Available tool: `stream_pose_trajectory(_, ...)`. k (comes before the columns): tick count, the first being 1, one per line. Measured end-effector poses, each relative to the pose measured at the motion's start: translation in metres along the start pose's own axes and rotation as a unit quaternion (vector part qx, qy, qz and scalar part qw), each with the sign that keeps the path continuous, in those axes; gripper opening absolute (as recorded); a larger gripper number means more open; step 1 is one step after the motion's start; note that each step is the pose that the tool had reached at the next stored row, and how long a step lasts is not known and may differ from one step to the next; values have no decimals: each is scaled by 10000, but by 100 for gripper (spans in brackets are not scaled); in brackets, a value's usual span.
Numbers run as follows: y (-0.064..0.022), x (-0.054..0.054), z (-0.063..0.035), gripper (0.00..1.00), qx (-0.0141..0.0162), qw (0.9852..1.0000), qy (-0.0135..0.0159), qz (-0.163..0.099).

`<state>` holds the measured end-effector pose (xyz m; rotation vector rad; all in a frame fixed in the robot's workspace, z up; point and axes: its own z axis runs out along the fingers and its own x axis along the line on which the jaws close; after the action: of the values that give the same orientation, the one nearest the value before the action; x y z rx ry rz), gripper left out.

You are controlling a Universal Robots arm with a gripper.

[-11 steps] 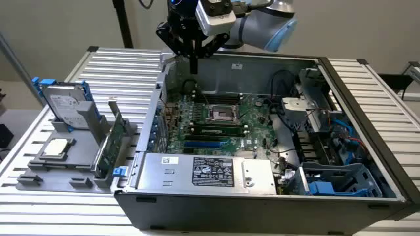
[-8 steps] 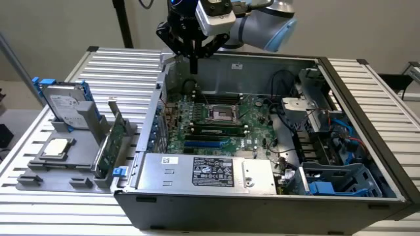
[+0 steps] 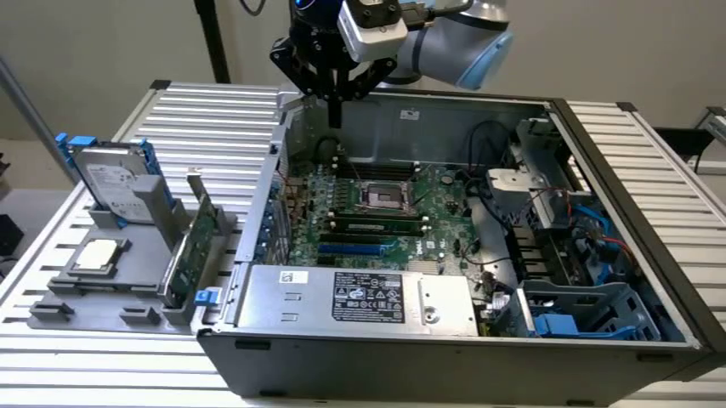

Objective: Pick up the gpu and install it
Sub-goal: 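Reach for the gpu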

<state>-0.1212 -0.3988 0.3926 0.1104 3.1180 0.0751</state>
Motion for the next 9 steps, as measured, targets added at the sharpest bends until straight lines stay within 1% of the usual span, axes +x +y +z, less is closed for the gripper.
stream_pose_trajectory(9, -2, 0, -1, 11, 1, 10000, 0, 0)
